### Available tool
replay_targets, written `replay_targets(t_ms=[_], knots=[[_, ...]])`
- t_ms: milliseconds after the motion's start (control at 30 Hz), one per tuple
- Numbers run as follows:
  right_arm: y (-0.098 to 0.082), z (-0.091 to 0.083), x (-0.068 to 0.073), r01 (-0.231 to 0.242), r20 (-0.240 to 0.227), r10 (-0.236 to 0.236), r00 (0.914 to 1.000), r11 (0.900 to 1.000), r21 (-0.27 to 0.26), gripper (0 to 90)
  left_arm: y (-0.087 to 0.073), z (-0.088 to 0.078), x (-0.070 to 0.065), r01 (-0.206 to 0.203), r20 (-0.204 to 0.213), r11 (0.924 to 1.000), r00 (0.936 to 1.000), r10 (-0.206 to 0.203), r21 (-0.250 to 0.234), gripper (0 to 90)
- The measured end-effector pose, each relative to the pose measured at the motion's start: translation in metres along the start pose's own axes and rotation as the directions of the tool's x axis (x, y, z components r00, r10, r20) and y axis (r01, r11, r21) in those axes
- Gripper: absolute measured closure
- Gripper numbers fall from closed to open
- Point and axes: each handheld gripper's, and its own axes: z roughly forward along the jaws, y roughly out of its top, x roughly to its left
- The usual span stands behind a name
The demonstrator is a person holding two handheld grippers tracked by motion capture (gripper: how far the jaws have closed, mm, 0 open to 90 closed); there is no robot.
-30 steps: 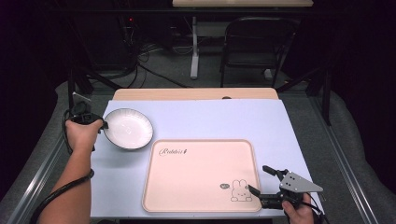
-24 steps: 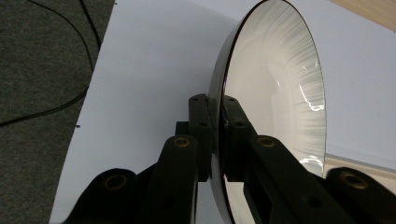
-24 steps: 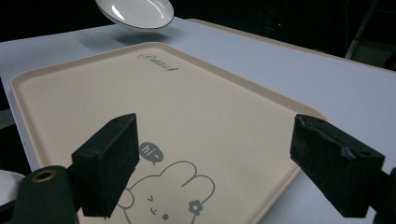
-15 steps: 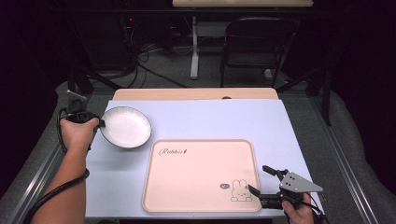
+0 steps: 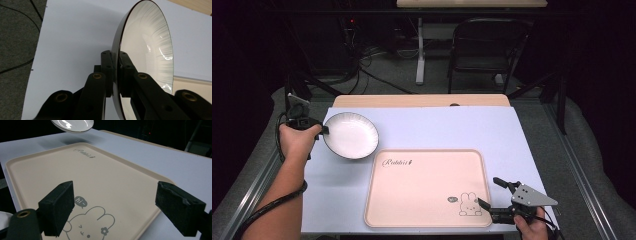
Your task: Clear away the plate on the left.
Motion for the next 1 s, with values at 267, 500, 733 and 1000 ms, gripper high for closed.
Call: replay_targets(t_ms=[267, 500, 733, 1000], knots=[[0.0, 0.0, 0.0, 0.0, -0.001, 0.0, 1.0, 1.0, -0.002, 14.8, -0.001, 0.001, -0.015, -0.045, 0.025, 0.9989, 0.9987, 0.044, 0.011, 84.8], [0.0, 0.0, 0.0, -0.001, 0.0, 0.001, 1.0, 1.0, -0.002, 14.8, -0.003, 0.004, -0.03, -0.09, 0.047, 0.9958, 0.9949, 0.089, 0.019, 84.7], [0.0, 0.001, 0.0, -0.001, 0.0, 0.001, 1.0, 1.0, 0.0, 14.8, -0.007, 0.005, -0.048, -0.144, 0.074, 0.9891, 0.9871, 0.142, 0.028, 84.7], [0.0, 0.001, 0.0, 0.0, -0.002, 0.0, 1.0, 1.0, -0.002, 14.8, -0.013, 0.004, -0.071, -0.217, 0.109, 0.9754, 0.9713, 0.212, 0.04, 84.6]])
